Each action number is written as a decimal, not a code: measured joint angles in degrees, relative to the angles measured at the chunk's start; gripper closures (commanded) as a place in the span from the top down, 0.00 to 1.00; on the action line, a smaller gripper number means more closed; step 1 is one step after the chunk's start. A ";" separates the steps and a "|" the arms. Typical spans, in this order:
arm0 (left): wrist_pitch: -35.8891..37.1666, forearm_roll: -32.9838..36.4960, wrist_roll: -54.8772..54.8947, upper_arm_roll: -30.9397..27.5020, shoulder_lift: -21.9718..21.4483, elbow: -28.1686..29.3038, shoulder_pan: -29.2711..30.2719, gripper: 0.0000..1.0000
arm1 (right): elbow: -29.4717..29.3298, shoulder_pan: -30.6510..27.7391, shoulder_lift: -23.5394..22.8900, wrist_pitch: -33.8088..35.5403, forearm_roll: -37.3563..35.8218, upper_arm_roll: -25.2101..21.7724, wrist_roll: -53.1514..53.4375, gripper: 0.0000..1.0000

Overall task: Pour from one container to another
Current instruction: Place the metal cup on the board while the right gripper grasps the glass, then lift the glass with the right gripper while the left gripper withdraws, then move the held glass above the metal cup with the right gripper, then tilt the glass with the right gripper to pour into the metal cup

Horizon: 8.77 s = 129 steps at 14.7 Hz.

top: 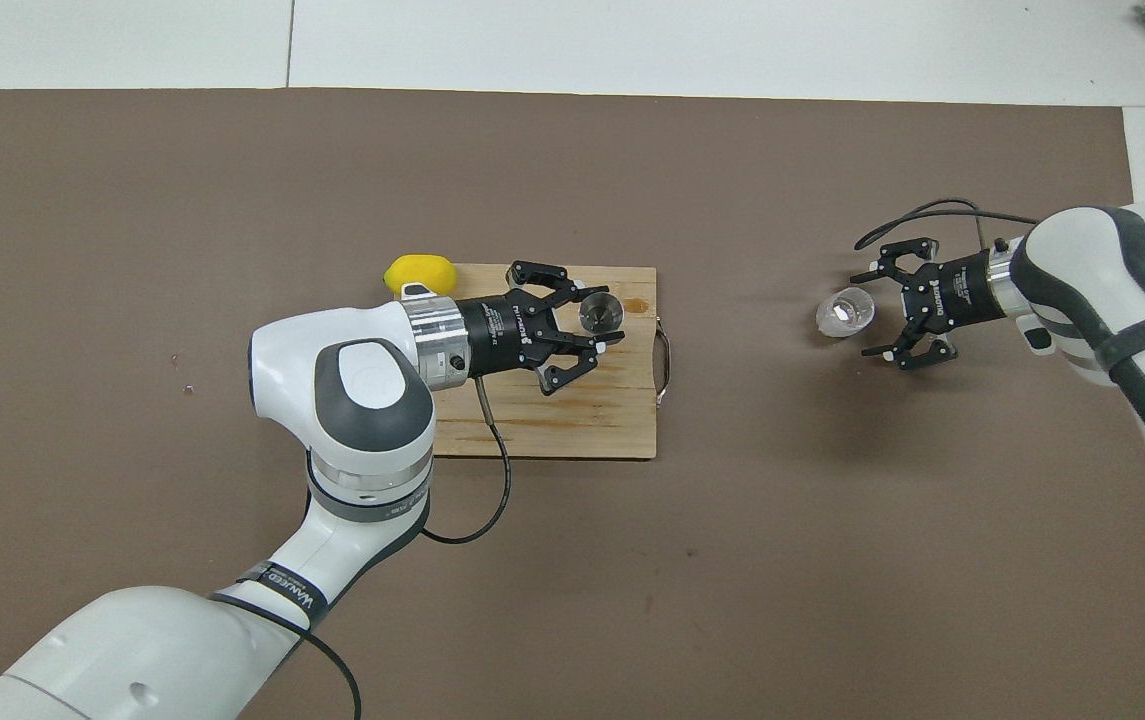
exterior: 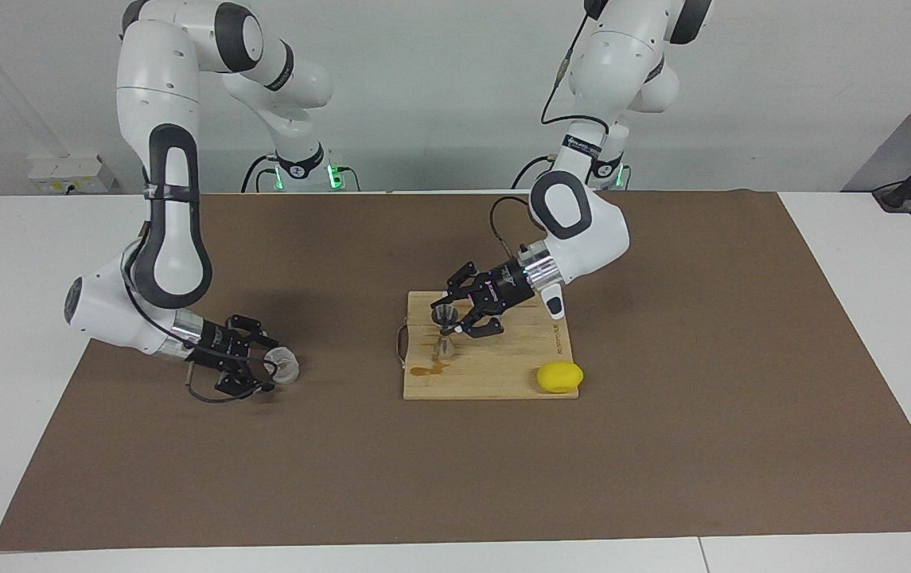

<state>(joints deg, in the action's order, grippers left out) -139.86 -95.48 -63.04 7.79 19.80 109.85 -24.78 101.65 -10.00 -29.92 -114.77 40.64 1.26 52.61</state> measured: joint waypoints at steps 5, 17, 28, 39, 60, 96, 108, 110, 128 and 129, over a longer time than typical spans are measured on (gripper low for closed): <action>0.00 -1.99 0.08 -0.25 0.79 0.00 0.00 0.00 | 0.64 0.74 0.00 -0.12 0.28 0.13 -0.32 1.00; 0.00 -2.45 0.55 -0.37 1.70 -0.22 -0.06 0.97 | 0.94 1.42 0.02 -0.52 0.28 0.17 -1.10 0.42; 4.17 -2.41 0.69 -0.58 -1.06 -2.81 -0.20 1.00 | 0.70 4.86 5.25 -2.68 0.33 0.11 4.96 0.25; 23.17 34.63 1.80 -1.65 -7.85 -6.47 10.91 1.00 | -4.14 12.60 8.36 -4.49 -9.04 0.33 25.16 0.25; 43.53 91.77 62.61 -13.51 -19.98 -13.68 15.65 1.00 | -21.87 29.34 2.73 2.17 -25.94 0.41 43.44 0.25; 50.90 94.23 62.93 -7.45 -20.25 -19.96 18.11 1.00 | -20.92 37.76 0.96 4.37 -49.26 0.42 44.40 0.25; 50.86 94.28 63.29 -3.12 -20.47 -19.45 23.17 1.00 | -20.48 39.32 1.41 4.25 -54.83 0.42 44.43 0.25; 50.82 94.28 63.28 -3.12 -20.55 -19.44 23.28 1.00 | -20.48 39.72 1.46 4.22 -55.69 0.42 44.43 0.25; 50.81 94.28 63.29 -2.91 -20.65 -19.35 24.16 1.00 | -19.72 40.62 1.65 1.79 -61.29 0.42 44.43 0.23; 50.81 94.28 63.28 -2.91 -20.65 -19.35 24.19 1.00 | -19.66 40.64 1.65 1.70 -61.32 0.42 44.43 0.22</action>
<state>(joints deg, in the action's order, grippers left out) -89.05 -1.20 0.25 4.87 -0.85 90.50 -0.59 82.00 30.64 -28.27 -113.07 -20.68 1.69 97.04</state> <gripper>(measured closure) 0.000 0.493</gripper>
